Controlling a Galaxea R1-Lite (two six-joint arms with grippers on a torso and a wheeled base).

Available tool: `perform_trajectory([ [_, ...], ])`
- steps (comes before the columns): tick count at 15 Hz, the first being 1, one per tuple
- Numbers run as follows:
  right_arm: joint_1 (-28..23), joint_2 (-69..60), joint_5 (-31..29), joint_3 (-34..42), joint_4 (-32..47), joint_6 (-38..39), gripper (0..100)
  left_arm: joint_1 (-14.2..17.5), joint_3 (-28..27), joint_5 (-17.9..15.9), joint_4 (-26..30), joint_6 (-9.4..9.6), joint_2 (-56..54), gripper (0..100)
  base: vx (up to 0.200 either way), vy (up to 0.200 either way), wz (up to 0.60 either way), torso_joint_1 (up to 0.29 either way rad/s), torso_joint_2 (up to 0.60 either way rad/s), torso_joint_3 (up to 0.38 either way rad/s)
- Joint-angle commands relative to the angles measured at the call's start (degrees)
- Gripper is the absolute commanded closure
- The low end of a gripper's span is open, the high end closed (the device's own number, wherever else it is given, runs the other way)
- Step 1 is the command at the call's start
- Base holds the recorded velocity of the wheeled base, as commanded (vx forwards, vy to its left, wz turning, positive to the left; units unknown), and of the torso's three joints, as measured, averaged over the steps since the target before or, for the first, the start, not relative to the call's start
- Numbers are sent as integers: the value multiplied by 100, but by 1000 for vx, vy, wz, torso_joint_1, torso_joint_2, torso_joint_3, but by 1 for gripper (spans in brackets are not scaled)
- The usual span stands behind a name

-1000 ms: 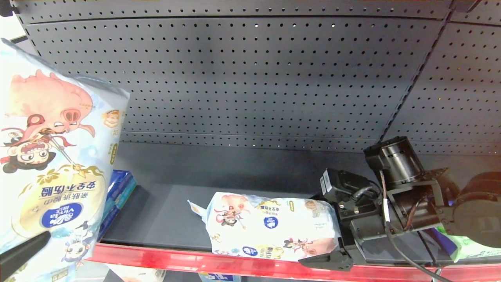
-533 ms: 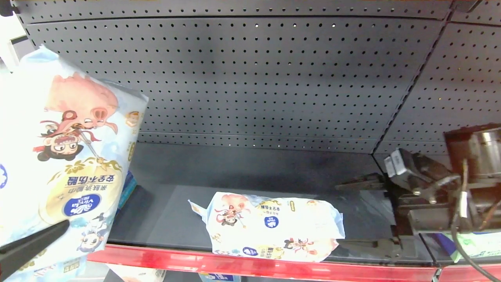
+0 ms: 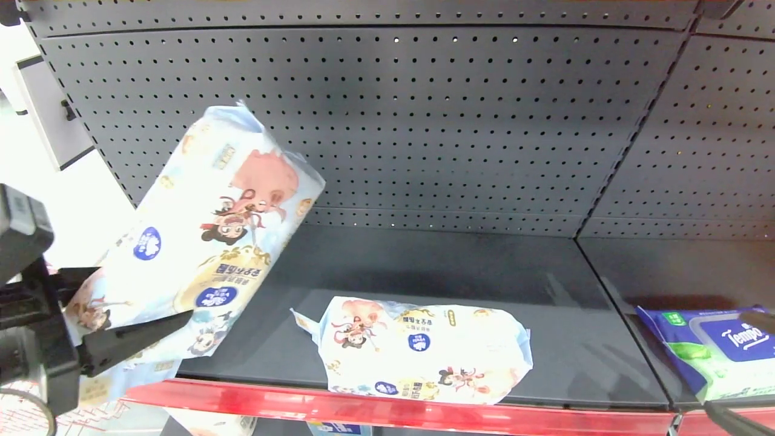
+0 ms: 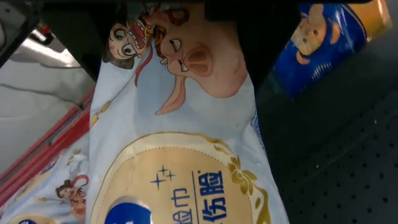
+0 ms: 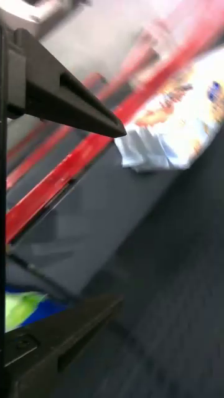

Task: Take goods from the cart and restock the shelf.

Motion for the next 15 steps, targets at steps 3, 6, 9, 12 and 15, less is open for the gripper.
perform_trajectory([
  [3, -662, -2204, -393, 682, 45, 784, 0, -15, -875, -280, 4, 1405, 1592, 100, 0, 0, 0, 0, 0, 0],
  [6, -662, -2266, -472, 673, 36, 1074, 0, -15, -1420, -386, 12, 2319, 2321, 100, 0, 0, 0, 0, 0, 0],
  [9, -627, -2275, -463, 682, 36, 1109, 0, -182, -1895, -430, 12, 2935, 2919, 100, 0, 0, 0, 0, 0, 0],
  [12, -618, -2292, -428, 735, 36, 1109, 0, -560, -2413, -421, 21, 2961, 3543, 100, 0, 0, 0, 0, 0, 0],
  [15, -618, -2292, -437, 735, 45, 1109, 0, -841, -2914, -394, 65, 2952, 4009, 100, 0, 0, 0, 0, 0, 0],
])
